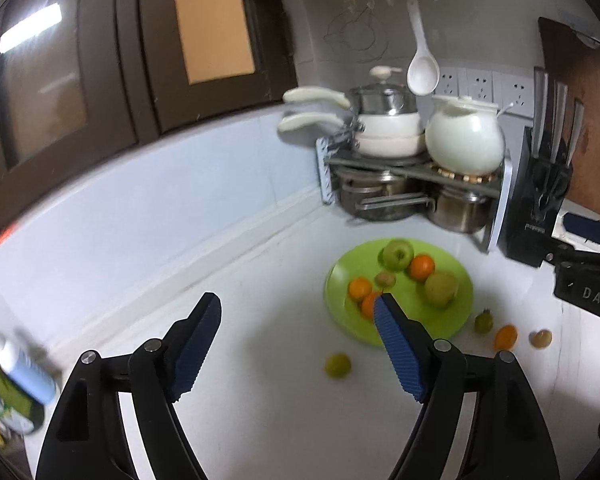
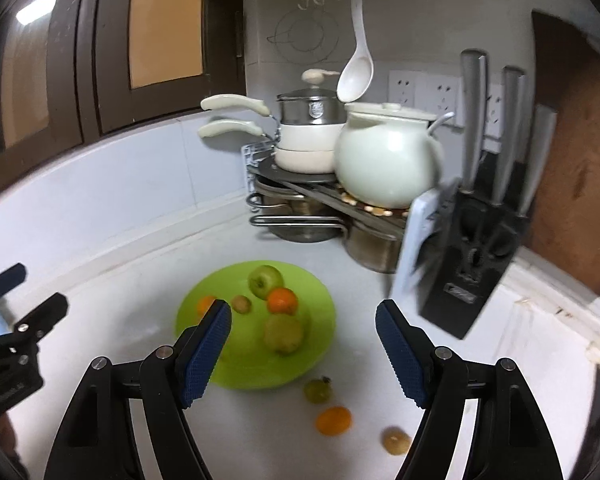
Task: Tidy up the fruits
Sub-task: 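Withdraw both open tools from the plate toward the fruits left on the counter, then grasp the green citrus with the left tool while the right tool grasps the small orange, then carry the green citrus in the left tool while the right tool carries the small orange to the plate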
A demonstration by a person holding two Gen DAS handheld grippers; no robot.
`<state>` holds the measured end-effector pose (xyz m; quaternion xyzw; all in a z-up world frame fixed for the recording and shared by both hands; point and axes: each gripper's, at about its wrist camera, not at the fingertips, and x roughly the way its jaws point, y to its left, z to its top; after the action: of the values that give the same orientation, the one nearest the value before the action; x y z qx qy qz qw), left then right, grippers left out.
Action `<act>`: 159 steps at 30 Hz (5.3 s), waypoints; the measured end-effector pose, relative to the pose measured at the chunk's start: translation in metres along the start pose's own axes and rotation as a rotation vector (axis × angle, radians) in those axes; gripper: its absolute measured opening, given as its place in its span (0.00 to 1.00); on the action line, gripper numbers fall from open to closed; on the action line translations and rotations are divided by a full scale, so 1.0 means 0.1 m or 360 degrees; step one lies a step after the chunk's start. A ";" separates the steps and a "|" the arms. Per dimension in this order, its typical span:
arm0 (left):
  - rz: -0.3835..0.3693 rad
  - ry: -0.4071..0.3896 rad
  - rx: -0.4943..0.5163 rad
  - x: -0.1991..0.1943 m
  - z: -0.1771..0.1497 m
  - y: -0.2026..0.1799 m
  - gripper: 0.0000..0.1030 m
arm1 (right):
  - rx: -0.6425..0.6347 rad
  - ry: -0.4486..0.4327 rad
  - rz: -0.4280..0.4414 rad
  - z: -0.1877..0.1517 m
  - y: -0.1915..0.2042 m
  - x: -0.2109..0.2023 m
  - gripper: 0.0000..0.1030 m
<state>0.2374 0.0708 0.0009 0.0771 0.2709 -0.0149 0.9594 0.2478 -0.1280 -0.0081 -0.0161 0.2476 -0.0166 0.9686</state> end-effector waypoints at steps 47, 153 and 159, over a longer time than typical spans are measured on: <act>-0.0052 0.0307 -0.0015 1.00 -0.75 -0.20 0.53 | 0.0060 0.0426 -0.0078 -0.98 -0.17 0.72 0.62; -0.0323 -0.0111 0.0051 0.66 0.45 -0.50 0.28 | -0.0091 0.0029 0.0279 0.27 0.14 0.71 0.36; -0.0350 -0.0064 0.0069 0.89 0.56 -0.52 0.28 | -0.0129 0.0097 0.0262 0.39 0.14 0.99 0.36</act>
<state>0.3381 0.0118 -0.0057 0.0673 0.2581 -0.1275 0.9553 0.3536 -0.1170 -0.0214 -0.0342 0.2780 0.0727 0.9572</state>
